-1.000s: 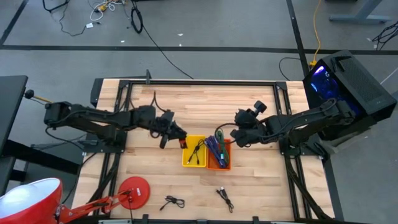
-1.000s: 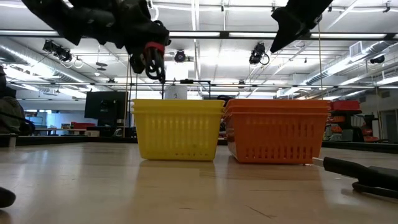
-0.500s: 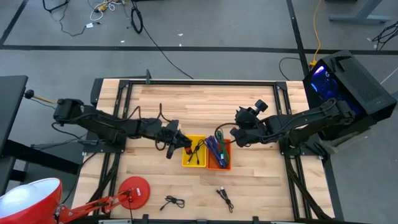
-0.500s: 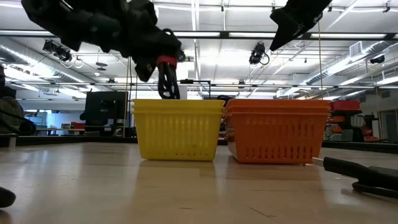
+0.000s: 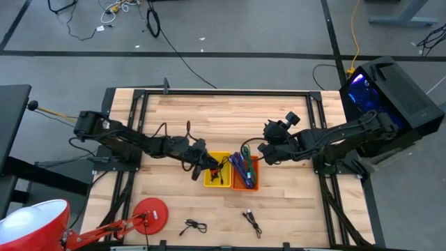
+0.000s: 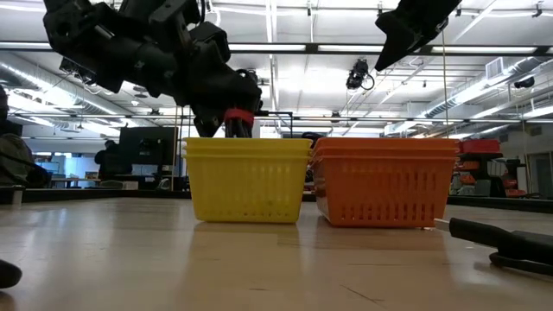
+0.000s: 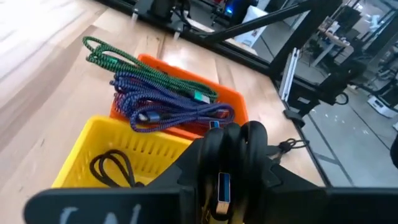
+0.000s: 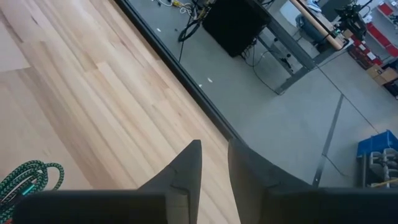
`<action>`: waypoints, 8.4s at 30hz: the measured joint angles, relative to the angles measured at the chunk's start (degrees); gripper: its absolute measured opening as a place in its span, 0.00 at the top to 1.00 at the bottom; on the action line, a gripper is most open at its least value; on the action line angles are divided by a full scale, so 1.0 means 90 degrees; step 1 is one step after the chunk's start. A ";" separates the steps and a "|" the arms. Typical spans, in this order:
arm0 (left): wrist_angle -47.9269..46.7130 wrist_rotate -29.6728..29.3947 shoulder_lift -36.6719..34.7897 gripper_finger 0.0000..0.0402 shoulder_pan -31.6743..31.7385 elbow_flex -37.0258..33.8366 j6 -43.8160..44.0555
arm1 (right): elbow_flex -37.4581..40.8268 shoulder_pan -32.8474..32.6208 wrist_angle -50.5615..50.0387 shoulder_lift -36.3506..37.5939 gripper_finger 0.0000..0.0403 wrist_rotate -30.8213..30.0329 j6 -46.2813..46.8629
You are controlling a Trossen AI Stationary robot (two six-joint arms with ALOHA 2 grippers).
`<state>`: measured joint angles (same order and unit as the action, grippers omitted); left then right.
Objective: Pick & Place USB Port
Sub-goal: Put the right black charger cable into the yellow bin
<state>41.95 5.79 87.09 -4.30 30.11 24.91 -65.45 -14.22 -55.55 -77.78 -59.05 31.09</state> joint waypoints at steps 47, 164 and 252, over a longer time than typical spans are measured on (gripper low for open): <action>0.0549 -0.0234 0.0348 0.53 0.1259 0.0002 -0.0413 | 0.0883 -0.0014 0.1590 -0.0007 0.80 0.1265 0.0029; 0.0090 0.2388 0.0352 0.53 0.2772 0.0000 -0.1243 | 0.0352 -0.2098 0.4224 -0.3546 1.00 0.6364 0.2669; 0.4523 0.1609 0.0352 0.58 0.1406 0.0234 -0.2315 | 0.0357 0.0375 0.7220 -0.1117 1.00 0.4093 -0.2890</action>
<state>82.66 20.27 90.26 8.35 32.22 4.07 -62.24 -10.84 9.43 -87.83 -22.21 5.08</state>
